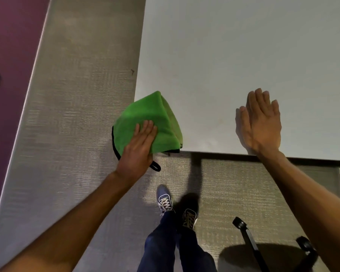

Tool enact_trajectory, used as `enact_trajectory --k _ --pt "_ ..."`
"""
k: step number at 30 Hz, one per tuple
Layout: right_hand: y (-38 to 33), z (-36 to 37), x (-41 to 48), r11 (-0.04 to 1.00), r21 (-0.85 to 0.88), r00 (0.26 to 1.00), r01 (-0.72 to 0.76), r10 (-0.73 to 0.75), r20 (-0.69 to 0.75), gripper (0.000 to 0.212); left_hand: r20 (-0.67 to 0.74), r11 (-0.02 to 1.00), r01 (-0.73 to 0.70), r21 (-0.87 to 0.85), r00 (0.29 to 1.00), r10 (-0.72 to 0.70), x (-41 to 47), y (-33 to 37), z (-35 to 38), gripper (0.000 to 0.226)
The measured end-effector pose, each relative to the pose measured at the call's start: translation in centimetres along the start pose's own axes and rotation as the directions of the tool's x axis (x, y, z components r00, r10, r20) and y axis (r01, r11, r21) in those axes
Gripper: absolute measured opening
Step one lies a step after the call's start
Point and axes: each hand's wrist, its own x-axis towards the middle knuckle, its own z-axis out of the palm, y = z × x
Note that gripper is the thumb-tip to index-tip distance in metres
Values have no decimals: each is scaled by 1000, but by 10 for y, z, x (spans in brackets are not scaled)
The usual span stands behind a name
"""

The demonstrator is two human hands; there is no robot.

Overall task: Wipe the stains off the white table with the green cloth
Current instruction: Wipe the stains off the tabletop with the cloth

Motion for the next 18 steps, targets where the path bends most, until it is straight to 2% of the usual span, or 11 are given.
enact_trajectory --k 7,11,15,18 --pt "2 7 0 1000 8 1000 -8 8 -22 65 -12 995 -74 69 997 75 60 -17 -3 51" --pt "4 12 0 999 36 999 -31 32 -21 65 -85 994 -60 96 994 68 94 -27 0 48" --pt "3 11 -1 997 59 999 -48 47 12 67 -120 991 68 111 991 -55 156 -38 0 57" --pt "0 5 -1 993 92 997 -70 67 37 68 -223 987 43 158 975 -7 209 -39 0 54"
